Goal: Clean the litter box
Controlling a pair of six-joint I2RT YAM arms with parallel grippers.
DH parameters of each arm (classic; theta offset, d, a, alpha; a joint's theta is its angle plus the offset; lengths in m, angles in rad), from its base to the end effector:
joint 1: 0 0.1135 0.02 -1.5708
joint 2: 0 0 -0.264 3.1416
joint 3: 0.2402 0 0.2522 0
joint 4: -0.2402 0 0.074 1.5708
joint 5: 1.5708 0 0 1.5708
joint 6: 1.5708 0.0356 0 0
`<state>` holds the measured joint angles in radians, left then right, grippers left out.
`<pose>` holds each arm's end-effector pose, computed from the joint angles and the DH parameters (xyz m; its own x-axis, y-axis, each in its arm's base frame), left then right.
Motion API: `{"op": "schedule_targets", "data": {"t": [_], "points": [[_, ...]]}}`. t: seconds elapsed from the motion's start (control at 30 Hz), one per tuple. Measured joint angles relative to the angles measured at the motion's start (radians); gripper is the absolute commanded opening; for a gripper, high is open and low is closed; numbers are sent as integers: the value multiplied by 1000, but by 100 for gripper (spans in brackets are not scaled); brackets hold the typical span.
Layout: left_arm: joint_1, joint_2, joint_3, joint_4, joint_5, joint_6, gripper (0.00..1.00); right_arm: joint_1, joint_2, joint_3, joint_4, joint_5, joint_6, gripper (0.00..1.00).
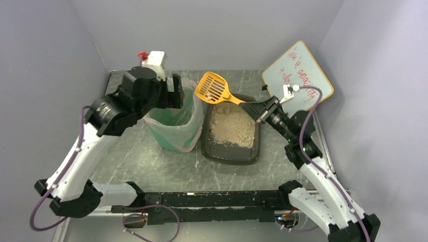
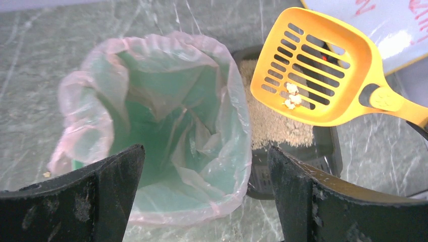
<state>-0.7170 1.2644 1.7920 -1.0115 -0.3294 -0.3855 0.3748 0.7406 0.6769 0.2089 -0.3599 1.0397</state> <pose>0.1712 -0.1340 0.4903 -0.4776 -0.0557 -0.8768 0.2443 0.9502 -0.1934 0.1626 0.0774 0.3514 -0.5069 0.6678 -0.5451 -0.4539 0.3308 0.8274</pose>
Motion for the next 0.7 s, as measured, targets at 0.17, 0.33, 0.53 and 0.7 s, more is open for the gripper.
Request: {"op": "schedule_targets", "data": {"t": [0.17, 0.33, 0.53, 0.7], "points": [[0, -89, 0, 0, -83, 4, 97, 19, 197, 237, -88, -69, -182, 0], [0, -142, -20, 19, -146, 12, 97, 108, 377, 542, -299, -69, -427, 0], [0, -178, -78, 45, -192, 35, 97, 275, 531, 821, -549, 48, -721, 0], [0, -202, -129, 69, -214, 53, 97, 463, 653, 978, -703, 272, -937, 0]]}}
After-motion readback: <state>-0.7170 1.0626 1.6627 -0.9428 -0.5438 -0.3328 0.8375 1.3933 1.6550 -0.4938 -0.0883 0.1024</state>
